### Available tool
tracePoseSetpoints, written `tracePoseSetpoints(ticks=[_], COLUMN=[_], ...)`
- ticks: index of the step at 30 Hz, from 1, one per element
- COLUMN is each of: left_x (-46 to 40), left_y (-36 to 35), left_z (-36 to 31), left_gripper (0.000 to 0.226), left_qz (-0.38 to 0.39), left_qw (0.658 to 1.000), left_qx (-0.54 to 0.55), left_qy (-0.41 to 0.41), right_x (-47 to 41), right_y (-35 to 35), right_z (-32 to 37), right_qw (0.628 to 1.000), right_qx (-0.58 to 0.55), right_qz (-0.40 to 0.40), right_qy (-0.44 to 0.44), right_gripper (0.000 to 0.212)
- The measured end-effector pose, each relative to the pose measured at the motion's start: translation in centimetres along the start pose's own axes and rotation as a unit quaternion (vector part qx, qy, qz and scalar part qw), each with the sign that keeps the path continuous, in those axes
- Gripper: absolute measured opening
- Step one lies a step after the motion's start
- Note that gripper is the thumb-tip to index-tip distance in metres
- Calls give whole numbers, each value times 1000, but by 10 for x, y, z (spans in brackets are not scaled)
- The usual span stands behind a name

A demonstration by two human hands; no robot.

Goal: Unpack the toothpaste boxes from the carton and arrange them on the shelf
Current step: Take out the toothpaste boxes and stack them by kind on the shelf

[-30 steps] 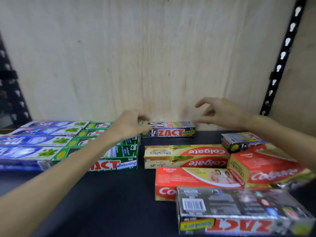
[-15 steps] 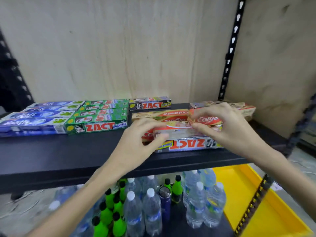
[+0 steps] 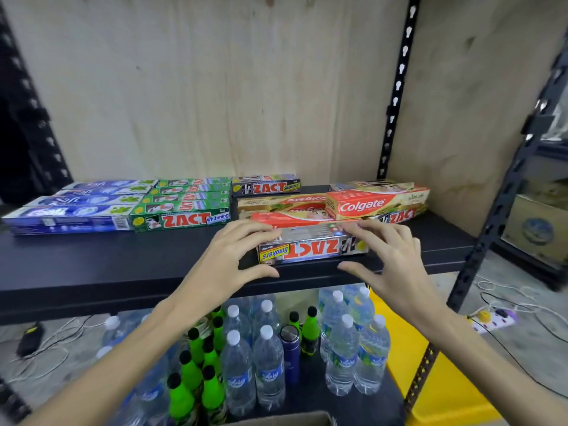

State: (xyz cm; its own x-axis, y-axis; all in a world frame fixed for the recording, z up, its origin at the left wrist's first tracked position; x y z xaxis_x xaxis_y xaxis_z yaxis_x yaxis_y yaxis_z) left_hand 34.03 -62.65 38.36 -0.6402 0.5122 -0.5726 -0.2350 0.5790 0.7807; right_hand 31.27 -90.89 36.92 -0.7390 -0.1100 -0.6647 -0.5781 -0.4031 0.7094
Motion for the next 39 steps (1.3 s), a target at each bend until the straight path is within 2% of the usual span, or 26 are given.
tracePoseSetpoints(ticks=[14, 18, 20, 24, 27, 30, 33, 36, 39], left_x=[73, 89, 93, 89, 82, 76, 72, 68, 68], left_y=[82, 101, 105, 106, 106, 106, 103, 100, 102], left_z=[48, 61, 66, 73, 83, 94, 103, 106, 103], left_gripper=[45, 26, 20, 15, 19, 37, 50, 52, 37], left_qz=[-48, -52, -69, -111, -107, -82, -66, -70, -98], left_qw=[994, 982, 979, 967, 957, 946, 938, 931, 939], left_qx=[26, 96, 97, 112, 120, 115, 117, 115, 116], left_qy=[100, 155, 165, 199, 243, 291, 320, 340, 308], right_x=[-12, -26, -32, -42, -48, -56, -61, -60, -60], right_y=[-43, -51, -58, -68, -72, -76, -73, -69, -70], right_z=[86, 107, 117, 125, 128, 126, 126, 130, 129], right_qw=[990, 975, 964, 960, 968, 975, 971, 965, 966], right_qx=[-113, -215, -259, -277, -249, -220, -237, -256, -249], right_qz=[-14, 12, 29, 34, 36, 32, 34, 52, 62], right_qy=[88, 61, 45, 10, 8, -1, -12, 20, 33], right_gripper=[56, 49, 45, 39, 30, 36, 40, 42, 50])
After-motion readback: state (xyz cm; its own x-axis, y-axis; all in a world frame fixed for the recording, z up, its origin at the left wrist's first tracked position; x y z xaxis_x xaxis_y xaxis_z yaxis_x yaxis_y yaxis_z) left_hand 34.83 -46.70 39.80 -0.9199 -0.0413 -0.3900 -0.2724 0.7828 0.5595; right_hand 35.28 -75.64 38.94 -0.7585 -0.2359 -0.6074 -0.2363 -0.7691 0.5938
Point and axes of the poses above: each hand's wrist, its own x-axis away from the middle knuckle, its own y-axis out of the back of the hand, z = x × y, the point moved 4 cm from there along -x, towards the middle knuckle, and after that the axes turned 3 degrees about -y, right-handed, at the moved point
